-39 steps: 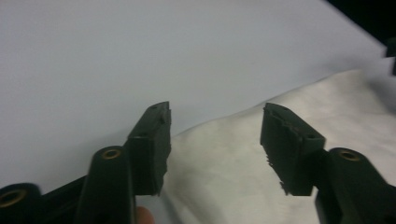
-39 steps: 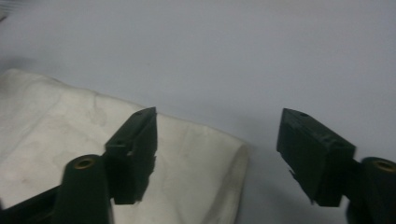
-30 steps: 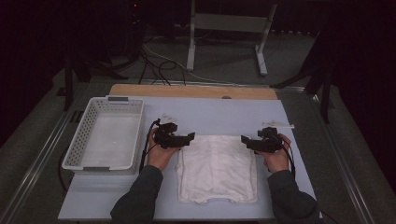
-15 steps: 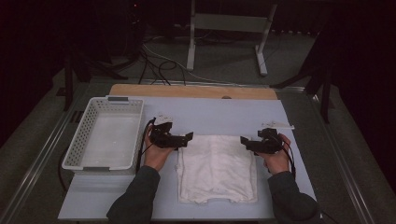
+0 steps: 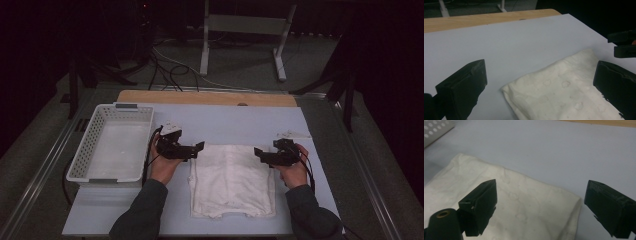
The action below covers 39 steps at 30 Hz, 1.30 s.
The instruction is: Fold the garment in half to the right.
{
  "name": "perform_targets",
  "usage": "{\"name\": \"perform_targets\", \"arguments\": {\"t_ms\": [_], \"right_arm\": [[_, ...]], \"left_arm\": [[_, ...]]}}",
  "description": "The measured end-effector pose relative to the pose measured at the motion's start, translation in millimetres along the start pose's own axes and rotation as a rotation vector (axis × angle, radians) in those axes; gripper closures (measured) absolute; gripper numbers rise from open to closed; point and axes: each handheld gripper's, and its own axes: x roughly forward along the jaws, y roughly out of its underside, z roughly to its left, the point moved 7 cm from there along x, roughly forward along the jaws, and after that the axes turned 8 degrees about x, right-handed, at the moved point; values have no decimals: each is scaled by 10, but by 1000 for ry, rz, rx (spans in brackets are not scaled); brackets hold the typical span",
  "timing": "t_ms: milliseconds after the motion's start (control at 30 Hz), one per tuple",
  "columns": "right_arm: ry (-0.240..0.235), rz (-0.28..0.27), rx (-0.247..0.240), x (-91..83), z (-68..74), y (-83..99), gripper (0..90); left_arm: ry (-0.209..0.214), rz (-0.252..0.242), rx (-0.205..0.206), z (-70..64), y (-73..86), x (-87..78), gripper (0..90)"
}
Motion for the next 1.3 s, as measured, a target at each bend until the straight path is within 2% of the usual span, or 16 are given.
{"name": "perform_targets", "arguments": {"t_ms": [333, 733, 1300], "right_arm": [[-18, -13, -19, -40, 107, -8, 94], [-48, -33, -24, -110, 286, 21, 90], [-115, -70, -22, -197, 597, 106, 89]], "left_arm": [[-3, 4, 29, -16, 0, -65, 2], [-1, -9, 23, 0, 49, -143, 2], [0, -27, 22, 4, 89, -208, 2]]}}
